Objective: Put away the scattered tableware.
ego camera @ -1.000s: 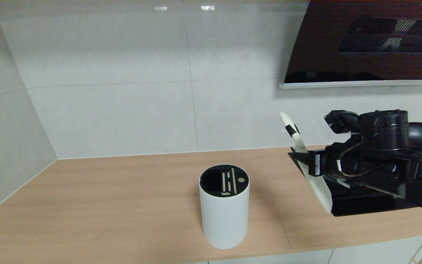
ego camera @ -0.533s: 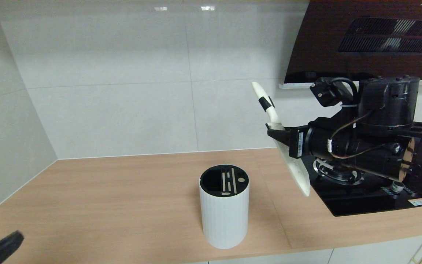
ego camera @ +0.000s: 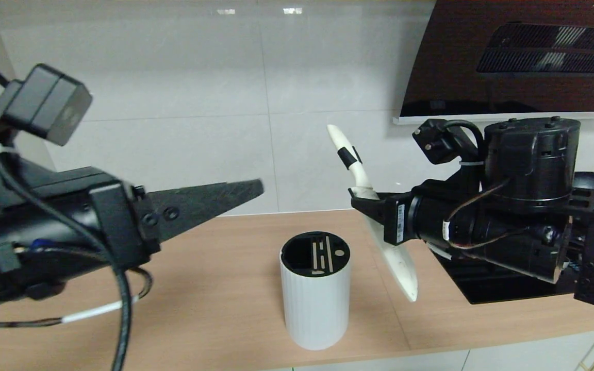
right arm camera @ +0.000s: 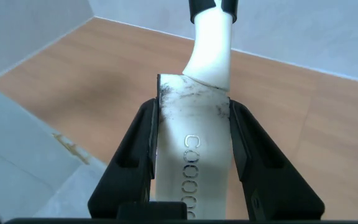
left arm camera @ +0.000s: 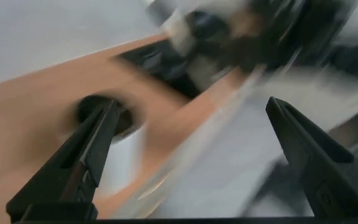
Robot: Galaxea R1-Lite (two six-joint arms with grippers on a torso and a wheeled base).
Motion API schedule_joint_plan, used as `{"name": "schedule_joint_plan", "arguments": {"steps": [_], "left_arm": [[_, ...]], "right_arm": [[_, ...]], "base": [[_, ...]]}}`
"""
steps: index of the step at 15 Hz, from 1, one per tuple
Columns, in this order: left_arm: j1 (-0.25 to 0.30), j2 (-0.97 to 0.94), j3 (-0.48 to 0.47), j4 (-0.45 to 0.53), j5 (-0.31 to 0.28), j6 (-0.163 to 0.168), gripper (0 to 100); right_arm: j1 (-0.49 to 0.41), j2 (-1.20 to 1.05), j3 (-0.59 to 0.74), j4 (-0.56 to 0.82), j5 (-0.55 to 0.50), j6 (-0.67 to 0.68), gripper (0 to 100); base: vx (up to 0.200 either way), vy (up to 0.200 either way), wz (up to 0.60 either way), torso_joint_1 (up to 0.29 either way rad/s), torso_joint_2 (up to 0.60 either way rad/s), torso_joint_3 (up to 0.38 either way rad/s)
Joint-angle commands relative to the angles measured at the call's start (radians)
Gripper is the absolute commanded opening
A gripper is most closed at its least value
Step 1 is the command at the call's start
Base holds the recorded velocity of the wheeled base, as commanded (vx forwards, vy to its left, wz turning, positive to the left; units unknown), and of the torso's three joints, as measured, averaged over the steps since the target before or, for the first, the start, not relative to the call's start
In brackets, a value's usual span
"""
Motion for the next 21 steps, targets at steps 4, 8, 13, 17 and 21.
{"name": "schedule_joint_plan", "arguments": {"steps": [4, 8, 13, 17, 21], "left_arm": [[-0.079, 0.261, -0.017, -0.19, 0.102, -0.191, 100], [-0.082, 0.31, -0.069, -0.182, 0.184, -0.26, 100], [-0.082, 0.355, -0.097, -0.182, 0.262, -0.26, 100], [-0.082, 0.368, -0.097, -0.182, 0.268, -0.26, 100], [-0.082, 0.374, -0.098, -0.182, 0.279, -0.26, 100]], "right_arm": [[0.12, 0.055, -0.016, -0.002, -0.126, 0.021, 0], [0.177, 0.073, -0.037, -0.002, -0.196, 0.043, 0], [0.24, 0.081, -0.034, -0.002, -0.225, 0.046, 0], [0.268, 0.077, -0.023, -0.002, -0.225, 0.047, 0], [0.28, 0.063, -0.013, -0.002, -0.224, 0.047, 0]], "base": [[0.0, 0.0, 0.0, 0.0, 0.0, 0.0], [0.0, 0.0, 0.0, 0.0, 0.0, 0.0], [0.0, 0.0, 0.0, 0.0, 0.0, 0.0], [0.0, 0.0, 0.0, 0.0, 0.0, 0.0], [0.0, 0.0, 0.0, 0.0, 0.0, 0.0]]}}
